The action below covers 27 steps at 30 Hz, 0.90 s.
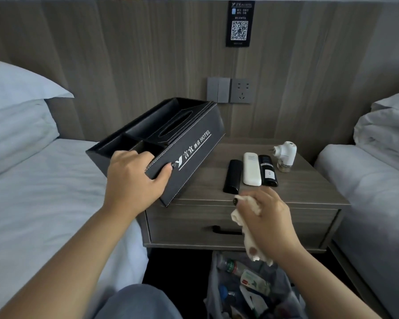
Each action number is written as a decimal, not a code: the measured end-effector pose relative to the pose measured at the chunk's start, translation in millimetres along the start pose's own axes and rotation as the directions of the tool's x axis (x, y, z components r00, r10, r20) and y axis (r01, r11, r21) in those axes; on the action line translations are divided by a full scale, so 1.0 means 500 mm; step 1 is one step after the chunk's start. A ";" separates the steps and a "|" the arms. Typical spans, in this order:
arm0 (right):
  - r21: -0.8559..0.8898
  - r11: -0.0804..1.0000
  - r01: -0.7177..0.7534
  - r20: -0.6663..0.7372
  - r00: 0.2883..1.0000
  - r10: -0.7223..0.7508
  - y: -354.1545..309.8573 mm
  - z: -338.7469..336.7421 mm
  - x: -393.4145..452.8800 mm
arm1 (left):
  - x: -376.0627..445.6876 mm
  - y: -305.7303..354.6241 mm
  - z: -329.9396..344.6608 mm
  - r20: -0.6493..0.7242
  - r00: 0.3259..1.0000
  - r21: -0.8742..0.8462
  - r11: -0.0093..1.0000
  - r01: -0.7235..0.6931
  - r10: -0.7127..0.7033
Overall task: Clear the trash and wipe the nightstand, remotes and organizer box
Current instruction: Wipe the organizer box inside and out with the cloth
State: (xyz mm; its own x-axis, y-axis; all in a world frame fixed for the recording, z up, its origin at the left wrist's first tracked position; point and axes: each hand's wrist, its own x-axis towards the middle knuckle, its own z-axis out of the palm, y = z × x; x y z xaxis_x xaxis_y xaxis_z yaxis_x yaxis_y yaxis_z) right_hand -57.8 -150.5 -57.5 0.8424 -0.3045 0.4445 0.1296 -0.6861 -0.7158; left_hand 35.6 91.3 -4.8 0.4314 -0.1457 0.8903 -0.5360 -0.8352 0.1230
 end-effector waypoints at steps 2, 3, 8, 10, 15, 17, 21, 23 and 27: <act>-0.037 0.998 -0.044 0.013 0.999 0.044 -0.004 0.003 0.008 | 0.000 0.009 -0.038 -0.043 0.999 -0.020 1.000 0.019 -0.019; -0.074 0.995 -0.062 0.007 0.998 0.063 -0.007 0.003 0.018 | 0.001 0.014 -0.056 -0.044 0.999 -0.032 0.999 0.029 -0.030; -0.381 0.920 -0.086 0.065 0.991 0.120 -0.037 -0.006 0.106 | 0.009 0.049 -0.107 -0.024 1.000 -0.105 0.994 -0.013 0.011; -0.536 0.835 -0.124 0.162 0.956 0.245 -0.053 0.000 0.131 | 0.014 0.061 -0.110 -0.017 1.000 -0.136 0.991 -0.014 0.012; -0.510 0.818 -0.265 0.147 0.910 0.387 -0.064 0.050 0.161 | 0.028 0.063 -0.101 -0.034 0.999 -0.186 0.982 0.034 -0.041; -0.523 0.810 -0.267 0.161 0.902 0.401 -0.073 0.070 0.174 | 0.034 0.058 -0.100 -0.047 0.998 -0.191 0.981 0.041 -0.051; -0.586 0.775 -0.234 0.144 0.912 0.384 -0.089 0.096 0.195 | 0.041 0.043 -0.102 -0.038 0.996 -0.199 0.977 0.073 -0.083; -0.567 0.782 -0.261 0.121 0.912 0.392 -0.087 0.104 0.202 | 0.042 0.034 -0.101 -0.026 0.994 -0.207 0.974 0.097 -0.104; -0.523 0.799 -0.296 0.102 0.909 0.403 -0.087 0.119 0.225 | 0.041 0.018 -0.092 -0.008 0.991 -0.227 0.966 0.127 -0.132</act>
State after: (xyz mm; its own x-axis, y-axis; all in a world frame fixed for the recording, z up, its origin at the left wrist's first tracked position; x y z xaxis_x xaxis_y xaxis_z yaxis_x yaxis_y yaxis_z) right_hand 62.4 -115.7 -8.6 0.8715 -0.4865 0.0609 -0.4194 -0.8040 -0.4216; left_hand 6.4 105.2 34.8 0.4926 -0.0297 0.8697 -0.6277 -0.7044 0.3314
